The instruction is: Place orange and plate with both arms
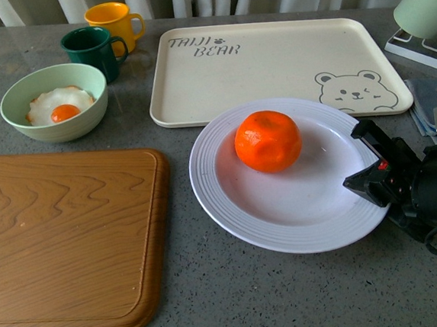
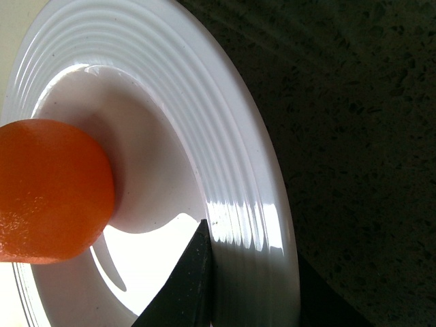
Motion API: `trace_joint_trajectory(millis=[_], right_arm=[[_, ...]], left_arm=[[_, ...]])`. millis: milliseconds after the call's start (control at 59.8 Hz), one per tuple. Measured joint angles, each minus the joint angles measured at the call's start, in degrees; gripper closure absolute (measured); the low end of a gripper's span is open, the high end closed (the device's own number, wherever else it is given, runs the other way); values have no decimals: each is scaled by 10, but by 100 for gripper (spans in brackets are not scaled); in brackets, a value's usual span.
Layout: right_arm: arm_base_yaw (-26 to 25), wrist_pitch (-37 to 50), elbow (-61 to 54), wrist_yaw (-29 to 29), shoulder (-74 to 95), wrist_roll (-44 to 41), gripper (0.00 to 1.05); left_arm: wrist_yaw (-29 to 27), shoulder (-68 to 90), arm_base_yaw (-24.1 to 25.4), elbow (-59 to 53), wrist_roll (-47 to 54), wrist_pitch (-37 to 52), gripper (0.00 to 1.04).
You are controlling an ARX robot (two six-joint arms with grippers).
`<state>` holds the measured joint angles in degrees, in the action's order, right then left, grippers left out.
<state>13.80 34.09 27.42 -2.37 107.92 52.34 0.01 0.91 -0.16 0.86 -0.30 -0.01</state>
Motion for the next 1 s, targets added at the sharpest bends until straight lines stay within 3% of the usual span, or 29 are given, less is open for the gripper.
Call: trace_joint_trajectory(millis=[234,535,1003], right_arm=[[-3,7,-15,-11,-19,4,91],[-12,22,-34,-48,-69,24,101],[-9,59,-57,-57,-97,25,101]], left_arm=[[0,0,0,0,0,0,9],[0,0,0,0,0,0,9],[0,0,0,0,0,0,9]])
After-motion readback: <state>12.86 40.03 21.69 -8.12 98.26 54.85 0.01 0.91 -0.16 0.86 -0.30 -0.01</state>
